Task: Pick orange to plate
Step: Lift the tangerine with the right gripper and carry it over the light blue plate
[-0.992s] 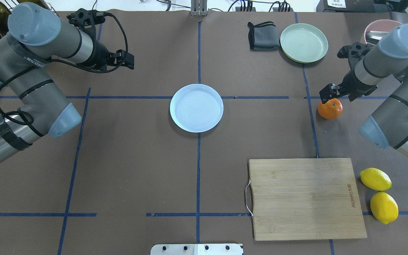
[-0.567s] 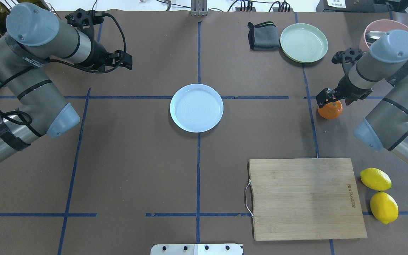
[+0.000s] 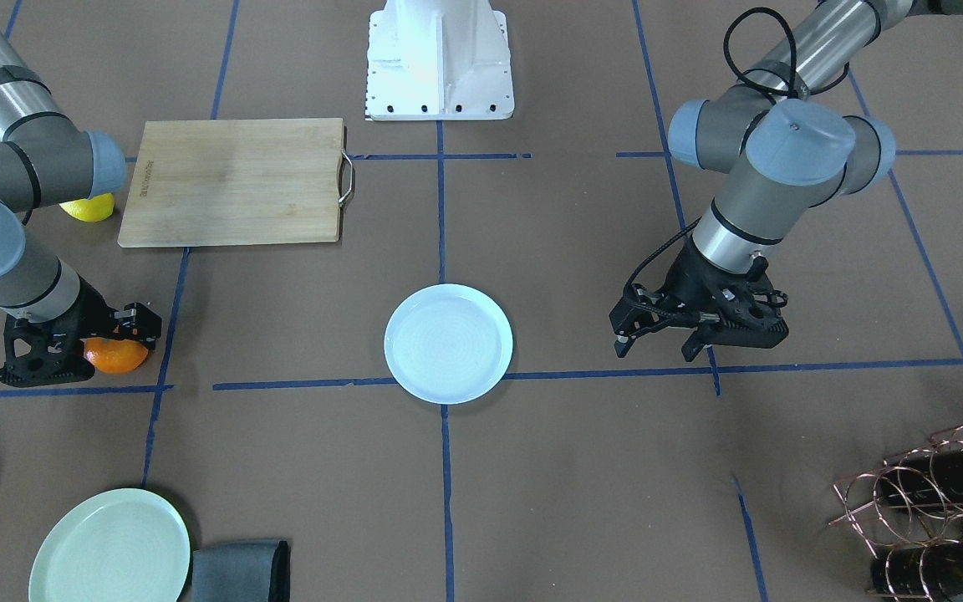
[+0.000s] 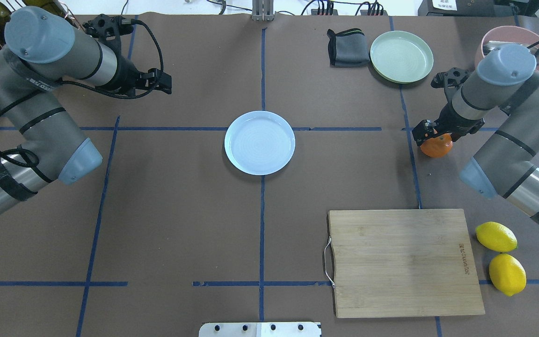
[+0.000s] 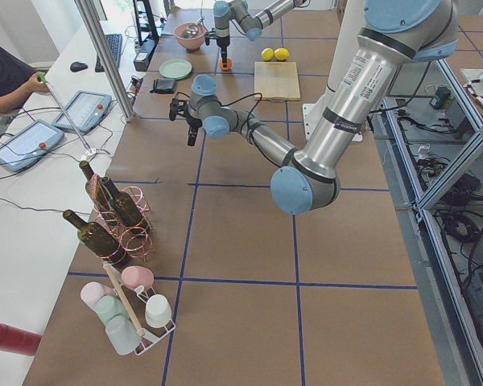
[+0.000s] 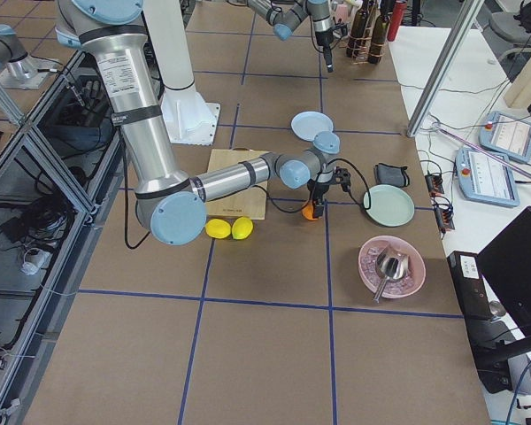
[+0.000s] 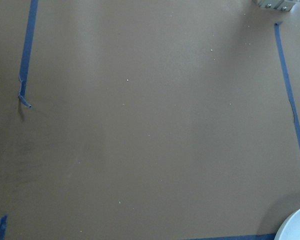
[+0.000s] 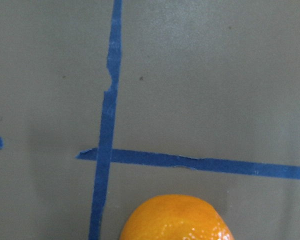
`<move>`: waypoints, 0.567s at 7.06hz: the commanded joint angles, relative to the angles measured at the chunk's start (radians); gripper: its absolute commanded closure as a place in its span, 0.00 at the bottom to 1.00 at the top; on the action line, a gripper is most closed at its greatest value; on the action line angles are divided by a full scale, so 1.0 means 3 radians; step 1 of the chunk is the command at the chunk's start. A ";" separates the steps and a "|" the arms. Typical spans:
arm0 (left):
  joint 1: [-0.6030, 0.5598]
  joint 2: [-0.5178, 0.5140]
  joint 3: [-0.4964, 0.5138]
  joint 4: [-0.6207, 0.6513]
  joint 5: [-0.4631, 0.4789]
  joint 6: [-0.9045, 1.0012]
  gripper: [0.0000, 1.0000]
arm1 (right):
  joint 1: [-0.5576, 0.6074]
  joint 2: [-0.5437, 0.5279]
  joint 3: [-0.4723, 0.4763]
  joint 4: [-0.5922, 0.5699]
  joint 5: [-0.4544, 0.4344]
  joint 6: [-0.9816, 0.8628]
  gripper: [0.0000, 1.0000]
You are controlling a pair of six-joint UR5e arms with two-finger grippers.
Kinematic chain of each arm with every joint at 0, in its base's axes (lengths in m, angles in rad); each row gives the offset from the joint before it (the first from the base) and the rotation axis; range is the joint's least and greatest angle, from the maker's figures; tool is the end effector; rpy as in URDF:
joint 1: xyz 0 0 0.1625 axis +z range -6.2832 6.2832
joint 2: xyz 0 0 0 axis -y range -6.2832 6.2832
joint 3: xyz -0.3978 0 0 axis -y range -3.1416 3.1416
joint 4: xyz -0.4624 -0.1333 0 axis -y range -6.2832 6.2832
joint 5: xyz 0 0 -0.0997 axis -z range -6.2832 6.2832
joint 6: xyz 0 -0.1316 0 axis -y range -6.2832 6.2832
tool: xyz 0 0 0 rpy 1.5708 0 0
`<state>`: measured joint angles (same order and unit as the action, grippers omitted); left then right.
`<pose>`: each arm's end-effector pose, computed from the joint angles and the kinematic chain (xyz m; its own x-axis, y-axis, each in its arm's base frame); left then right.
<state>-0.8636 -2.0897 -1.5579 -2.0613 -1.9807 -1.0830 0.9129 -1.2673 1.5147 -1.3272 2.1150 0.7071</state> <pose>0.4305 -0.6282 0.2657 0.5367 0.0337 -0.8431 0.2584 0.9446 0.2023 -0.3815 -0.6002 0.4812 0.7515 -0.0912 0.6534 0.0671 0.9958 0.0619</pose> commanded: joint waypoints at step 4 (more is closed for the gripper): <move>-0.0158 -0.0004 -0.0271 0.0809 0.0011 0.0731 0.00 | 0.0106 0.0244 0.0227 -0.0055 0.0052 -0.0016 1.00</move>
<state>-0.8832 -2.0912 -1.5907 -1.9242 -1.9802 -1.0006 0.9309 -1.2417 1.5475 -1.3304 2.1215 0.6867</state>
